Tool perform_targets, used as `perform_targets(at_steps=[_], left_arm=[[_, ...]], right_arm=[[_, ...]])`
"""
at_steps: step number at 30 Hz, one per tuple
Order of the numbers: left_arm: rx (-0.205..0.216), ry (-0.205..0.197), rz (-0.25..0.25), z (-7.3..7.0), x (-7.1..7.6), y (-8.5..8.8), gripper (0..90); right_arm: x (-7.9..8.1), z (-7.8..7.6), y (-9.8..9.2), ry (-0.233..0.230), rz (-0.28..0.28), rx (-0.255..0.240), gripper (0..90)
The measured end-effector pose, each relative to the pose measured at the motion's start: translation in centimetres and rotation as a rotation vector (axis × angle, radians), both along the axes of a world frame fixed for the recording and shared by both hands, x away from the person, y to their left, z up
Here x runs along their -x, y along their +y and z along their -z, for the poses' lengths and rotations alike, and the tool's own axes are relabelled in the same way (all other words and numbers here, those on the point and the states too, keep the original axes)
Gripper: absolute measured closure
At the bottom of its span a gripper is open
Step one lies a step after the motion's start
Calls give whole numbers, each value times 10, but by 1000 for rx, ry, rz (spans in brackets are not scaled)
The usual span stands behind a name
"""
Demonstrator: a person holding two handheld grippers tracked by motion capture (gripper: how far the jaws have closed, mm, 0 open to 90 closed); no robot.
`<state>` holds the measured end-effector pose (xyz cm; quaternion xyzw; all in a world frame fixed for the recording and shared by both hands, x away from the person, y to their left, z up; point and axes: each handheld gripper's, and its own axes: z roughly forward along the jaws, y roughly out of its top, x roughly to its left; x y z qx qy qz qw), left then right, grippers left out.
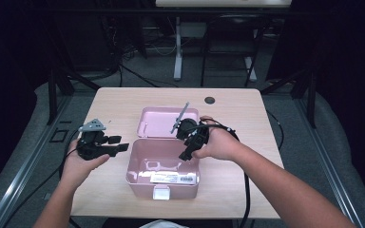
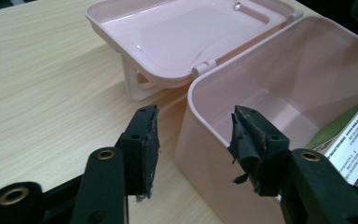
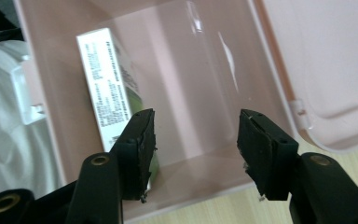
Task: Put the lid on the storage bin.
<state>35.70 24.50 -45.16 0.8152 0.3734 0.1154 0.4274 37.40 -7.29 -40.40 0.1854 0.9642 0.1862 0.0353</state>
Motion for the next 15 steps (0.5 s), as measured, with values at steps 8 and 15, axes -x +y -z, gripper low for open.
perform_targets(at_steps=[8, 15], left_arm=[[4, 12, 15, 2, 1, -4, 531], [-2, 13, 35, 4, 1, -8, 525]], right_arm=[[-6, -2, -14, -26, 105, -56, 509], [-16, -3, -30, -62, 157, -130, 549]])
